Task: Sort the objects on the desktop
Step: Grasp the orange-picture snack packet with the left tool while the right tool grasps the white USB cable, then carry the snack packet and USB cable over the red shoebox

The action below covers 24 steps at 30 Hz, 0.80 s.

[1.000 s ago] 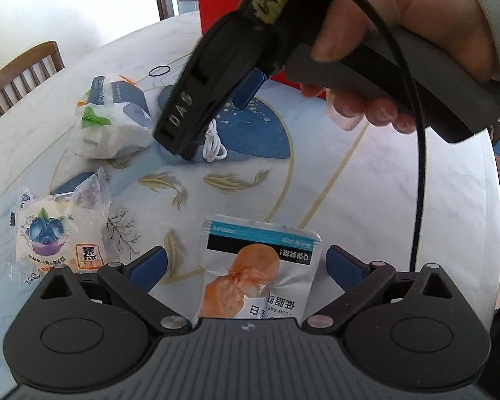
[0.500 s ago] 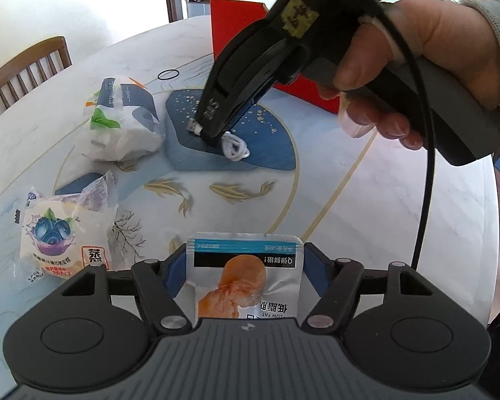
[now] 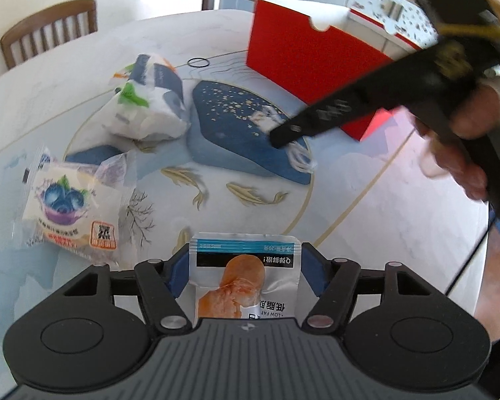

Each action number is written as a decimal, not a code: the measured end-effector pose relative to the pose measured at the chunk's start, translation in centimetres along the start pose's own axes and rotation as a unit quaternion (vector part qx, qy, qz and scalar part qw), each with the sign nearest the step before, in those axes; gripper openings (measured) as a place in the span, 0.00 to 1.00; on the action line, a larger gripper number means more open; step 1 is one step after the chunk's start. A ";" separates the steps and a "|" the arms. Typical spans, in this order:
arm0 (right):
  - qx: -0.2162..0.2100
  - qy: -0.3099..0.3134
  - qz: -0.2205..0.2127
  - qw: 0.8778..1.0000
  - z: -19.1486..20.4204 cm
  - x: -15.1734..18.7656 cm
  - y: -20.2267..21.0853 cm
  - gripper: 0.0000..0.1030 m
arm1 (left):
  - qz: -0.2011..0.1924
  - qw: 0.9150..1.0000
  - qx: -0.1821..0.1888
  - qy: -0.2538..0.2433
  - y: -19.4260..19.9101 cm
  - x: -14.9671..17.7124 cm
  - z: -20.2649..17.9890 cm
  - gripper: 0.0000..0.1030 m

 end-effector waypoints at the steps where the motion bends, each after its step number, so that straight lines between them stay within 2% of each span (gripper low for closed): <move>1: -0.003 -0.003 0.000 1.000 -0.1 0.3 0.4 0.10 | 0.000 1.000 0.001 0.005 0.0 0.0 0.1 0.65; 3: -0.011 -0.009 -0.002 1.000 -0.3 0.9 1.1 0.10 | -0.002 1.000 0.001 0.013 0.2 0.1 0.1 0.64; 5: -0.018 -0.012 -0.002 1.000 -0.4 1.5 2.0 0.10 | -0.006 1.000 0.000 0.018 0.3 0.2 0.0 0.56; 11: -0.036 -0.025 -0.002 0.999 -0.6 3.5 4.7 0.10 | -0.011 1.000 -0.005 0.024 0.8 0.5 -0.3 0.55; 24: -0.051 -0.045 -0.022 0.997 -1.6 5.1 9.9 0.10 | -0.035 0.998 0.023 0.054 3.5 -1.0 -2.4 0.52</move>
Point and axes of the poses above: each gripper's, at about its wrist camera, not at the fingertips, and y roughly against the way its jaws point, z to its left, x to its underside, the point moved 4 cm from there along -y, roughly the way its jaws point, and after that the axes turned 5 degrees about y, right-handed, at the moved point
